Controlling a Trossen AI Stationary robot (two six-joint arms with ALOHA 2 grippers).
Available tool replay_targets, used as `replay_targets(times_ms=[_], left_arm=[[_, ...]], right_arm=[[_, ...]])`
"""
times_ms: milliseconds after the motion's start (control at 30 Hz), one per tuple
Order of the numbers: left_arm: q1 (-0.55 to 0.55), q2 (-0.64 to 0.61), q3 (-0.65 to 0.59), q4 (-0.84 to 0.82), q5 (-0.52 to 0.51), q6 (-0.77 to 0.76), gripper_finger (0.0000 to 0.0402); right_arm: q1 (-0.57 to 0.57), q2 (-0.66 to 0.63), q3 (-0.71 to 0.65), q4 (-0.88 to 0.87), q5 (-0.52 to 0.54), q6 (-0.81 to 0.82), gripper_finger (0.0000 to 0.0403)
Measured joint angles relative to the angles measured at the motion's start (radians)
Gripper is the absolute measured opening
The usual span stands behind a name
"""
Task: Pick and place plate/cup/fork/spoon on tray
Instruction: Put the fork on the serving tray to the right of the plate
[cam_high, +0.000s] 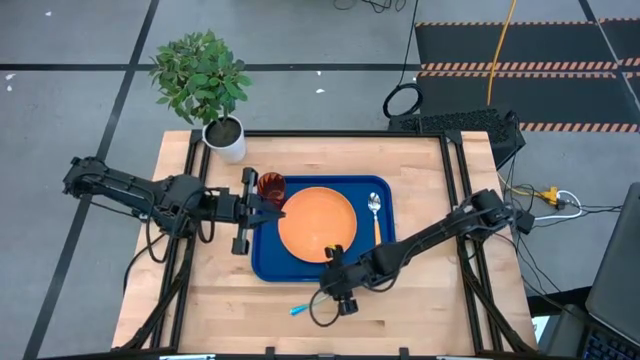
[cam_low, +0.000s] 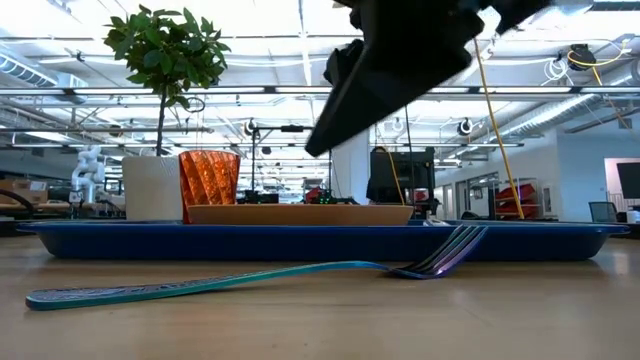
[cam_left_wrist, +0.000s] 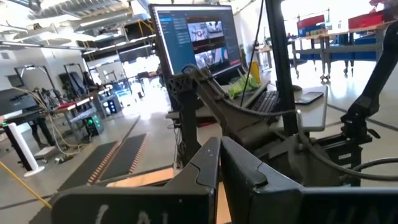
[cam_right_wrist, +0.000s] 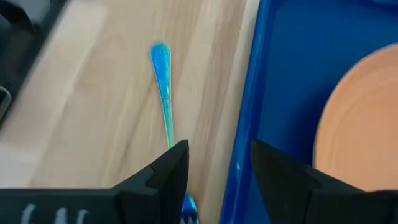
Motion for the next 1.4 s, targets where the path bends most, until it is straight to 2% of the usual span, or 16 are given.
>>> replay_targets(times_ms=[133, 467, 867, 1067, 1400], left_arm=[[0.0, -0.005, 0.0, -0.007, 0.0, 0.0, 0.0019], [0.0, -0.017, 0.0, -0.028, 0.0, 0.015, 0.0019], [0.0, -0.009, 0.0, -0.035, 0.017, -0.062, 0.0019], [0.0, -0.009, 0.0, -0.036, 0.029, -0.061, 0.0019], [0.0, -0.009, 0.0, -0.025, 0.029, -0.034, 0.0019]], right_arm=[[0.0, 0.021, 0.063, -0.09, -0.001, 0.012, 0.0168], [0.008, 0.018, 0.065, -0.092, -0.001, 0.001, 0.0168], [0.013, -0.022, 0.065, 0.058, -0.002, 0.06, 0.0168], [0.015, 0.007, 0.064, 0.032, 0.026, 0.063, 0.0168], [-0.008, 0.007, 0.064, 0.068, 0.03, -0.022, 0.0168]])
